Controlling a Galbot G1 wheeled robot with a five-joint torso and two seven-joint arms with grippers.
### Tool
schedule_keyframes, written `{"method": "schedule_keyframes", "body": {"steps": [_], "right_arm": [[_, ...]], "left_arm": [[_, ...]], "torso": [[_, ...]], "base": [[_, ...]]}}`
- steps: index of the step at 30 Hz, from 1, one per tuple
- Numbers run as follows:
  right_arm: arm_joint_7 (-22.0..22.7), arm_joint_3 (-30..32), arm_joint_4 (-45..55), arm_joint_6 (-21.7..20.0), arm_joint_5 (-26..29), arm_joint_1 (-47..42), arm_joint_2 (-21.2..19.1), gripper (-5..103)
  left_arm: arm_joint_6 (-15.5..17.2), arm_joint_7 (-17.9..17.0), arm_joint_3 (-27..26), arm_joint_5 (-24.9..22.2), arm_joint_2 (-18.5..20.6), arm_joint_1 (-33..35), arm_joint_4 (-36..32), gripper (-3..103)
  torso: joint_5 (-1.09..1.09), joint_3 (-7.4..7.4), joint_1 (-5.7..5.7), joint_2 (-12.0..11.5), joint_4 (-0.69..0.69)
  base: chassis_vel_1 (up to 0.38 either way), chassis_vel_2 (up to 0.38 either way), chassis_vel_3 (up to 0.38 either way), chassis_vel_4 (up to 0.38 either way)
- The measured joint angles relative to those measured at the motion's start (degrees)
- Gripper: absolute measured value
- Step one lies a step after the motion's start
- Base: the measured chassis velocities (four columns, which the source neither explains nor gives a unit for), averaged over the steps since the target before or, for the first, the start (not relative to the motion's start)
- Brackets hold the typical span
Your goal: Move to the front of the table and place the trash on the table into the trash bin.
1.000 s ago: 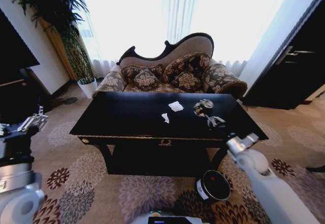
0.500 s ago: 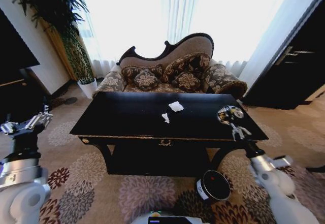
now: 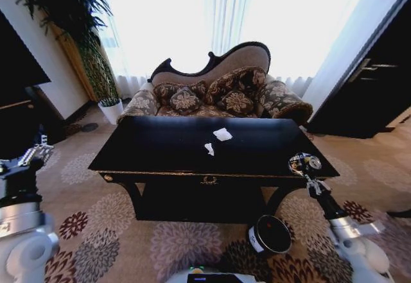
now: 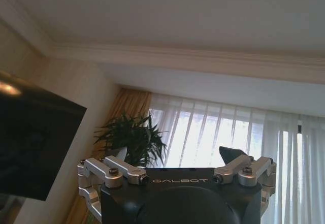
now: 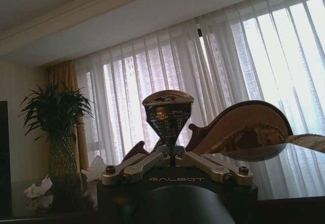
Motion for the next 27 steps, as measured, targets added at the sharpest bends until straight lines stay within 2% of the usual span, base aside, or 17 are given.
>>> {"method": "schedule_keyframes", "body": {"steps": [4,13,18,19,20,21,22,23,24,27], "right_arm": [[0.2,2.5,-0.1,0.1,0.6,-1.8,-0.6,0],[0.2,7.2,-1.6,1.3,0.0,-4.3,-1.8,0],[-5.6,9.5,-2.9,2.6,1.6,-5.6,-3.1,0],[-9.1,10.4,-4.0,2.7,2.0,-5.8,-3.6,0],[-9.1,10.4,-4.0,2.7,2.0,-5.8,-3.6,0],[-11.2,10.9,-4.7,2.7,2.1,-5.9,-3.9,0],[-15.6,11.9,-6.8,2.8,2.1,-6.1,-4.5,0],[-18.1,12.4,-8.0,2.9,2.1,-6.4,-4.7,0],[-18.1,12.4,-8.0,2.9,2.1,-6.4,-4.7,0],[-24.1,12.7,-11.0,3.8,1.9,-7.4,-4.1,0]], "left_arm": [[0.1,-0.1,1.9,0.5,0.0,-0.4,1.0,100],[0.5,-0.3,3.8,0.8,1.3,-1.9,4.3,100],[0.6,-0.4,5.7,1.7,0.9,-3.2,6.0,100],[0.6,-0.5,6.2,1.9,0.8,-3.5,6.3,100],[0.6,-0.5,6.2,1.9,0.8,-3.5,6.3,100],[0.6,-0.5,6.4,2.0,0.8,-3.7,6.5,100],[0.7,-0.5,6.7,2.1,0.8,-4.0,6.7,100],[0.9,-0.6,6.8,2.1,0.9,-4.2,6.8,100],[0.9,-0.6,6.8,2.1,0.9,-4.2,6.8,100],[1.4,-0.9,6.6,2.0,1.8,-4.6,7.1,100]], "torso": [[-0.01,0.0,0.0,0.0,-0.04],[-0.01,0.0,0.0,0.0,-0.02],[0.0,0.0,0.0,0.0,-0.03],[0.0,0.0,0.0,0.0,-0.03],[0.0,0.0,0.0,0.0,-0.03],[0.0,0.0,0.0,0.0,-0.03],[-0.01,0.0,0.0,0.0,-0.02],[-0.01,0.0,0.0,0.0,-0.02],[-0.01,0.0,0.0,0.0,-0.02],[0.01,0.0,0.0,0.0,-0.03]], "base": [[0.0,0.0,0.0,0.0],[0.0,0.0,0.0,0.0],[0.0,0.0,0.0,0.0],[0.0,0.0,0.0,0.0],[0.0,0.0,0.0,0.0],[0.0,0.0,0.0,0.0],[0.0,0.0,0.0,0.0],[0.0,0.0,0.0,0.0],[0.0,0.0,0.0,0.0],[0.0,0.0,0.0,0.0]]}}
